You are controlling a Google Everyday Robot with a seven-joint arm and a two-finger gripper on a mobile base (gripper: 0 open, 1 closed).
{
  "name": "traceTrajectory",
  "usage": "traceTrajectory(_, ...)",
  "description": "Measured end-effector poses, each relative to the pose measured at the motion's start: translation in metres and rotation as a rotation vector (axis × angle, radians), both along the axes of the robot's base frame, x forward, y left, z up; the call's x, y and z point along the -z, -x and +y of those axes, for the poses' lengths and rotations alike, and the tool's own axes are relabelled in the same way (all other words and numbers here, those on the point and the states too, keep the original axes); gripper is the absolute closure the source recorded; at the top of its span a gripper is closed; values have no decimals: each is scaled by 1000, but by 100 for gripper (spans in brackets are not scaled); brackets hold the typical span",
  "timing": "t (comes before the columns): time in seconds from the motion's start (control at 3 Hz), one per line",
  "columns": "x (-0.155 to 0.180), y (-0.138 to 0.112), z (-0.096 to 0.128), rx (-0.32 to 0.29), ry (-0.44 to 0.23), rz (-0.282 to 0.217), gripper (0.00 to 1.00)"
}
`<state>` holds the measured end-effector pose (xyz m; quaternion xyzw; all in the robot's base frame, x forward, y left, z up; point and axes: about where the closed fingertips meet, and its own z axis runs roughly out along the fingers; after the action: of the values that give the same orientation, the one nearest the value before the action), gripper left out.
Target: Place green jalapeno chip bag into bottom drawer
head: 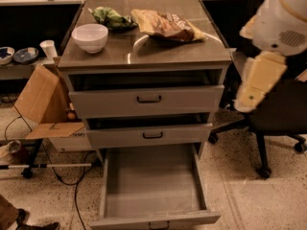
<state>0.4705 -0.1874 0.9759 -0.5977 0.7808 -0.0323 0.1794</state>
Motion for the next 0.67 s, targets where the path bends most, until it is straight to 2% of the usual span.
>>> traceTrajectory(0.33,-1,-51,54,51,-81,-54,0)
traceTrajectory(0.67,-6,-81,87,146,-147,-96,0)
